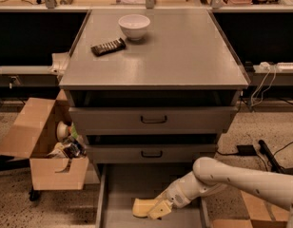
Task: Place sponge into bottom drawer
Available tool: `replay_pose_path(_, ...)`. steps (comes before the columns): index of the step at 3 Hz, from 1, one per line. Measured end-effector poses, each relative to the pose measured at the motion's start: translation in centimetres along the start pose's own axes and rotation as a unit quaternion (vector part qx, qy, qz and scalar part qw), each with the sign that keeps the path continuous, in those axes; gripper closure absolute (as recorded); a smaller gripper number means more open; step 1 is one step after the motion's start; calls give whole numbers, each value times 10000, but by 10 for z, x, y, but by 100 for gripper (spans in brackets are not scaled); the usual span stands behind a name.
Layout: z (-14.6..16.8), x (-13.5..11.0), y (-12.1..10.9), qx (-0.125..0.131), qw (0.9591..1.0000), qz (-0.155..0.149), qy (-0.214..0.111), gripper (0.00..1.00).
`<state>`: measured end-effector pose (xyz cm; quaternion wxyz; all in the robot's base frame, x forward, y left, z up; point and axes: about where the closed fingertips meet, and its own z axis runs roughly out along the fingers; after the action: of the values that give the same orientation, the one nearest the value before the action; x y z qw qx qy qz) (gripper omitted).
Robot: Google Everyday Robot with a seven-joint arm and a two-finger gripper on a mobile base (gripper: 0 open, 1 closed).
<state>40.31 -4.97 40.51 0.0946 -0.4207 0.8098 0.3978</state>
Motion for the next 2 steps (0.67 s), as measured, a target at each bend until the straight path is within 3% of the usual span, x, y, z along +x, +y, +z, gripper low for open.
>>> replay_pose_path(2, 63, 8, -79, 408, 9947, 821, -456, 100)
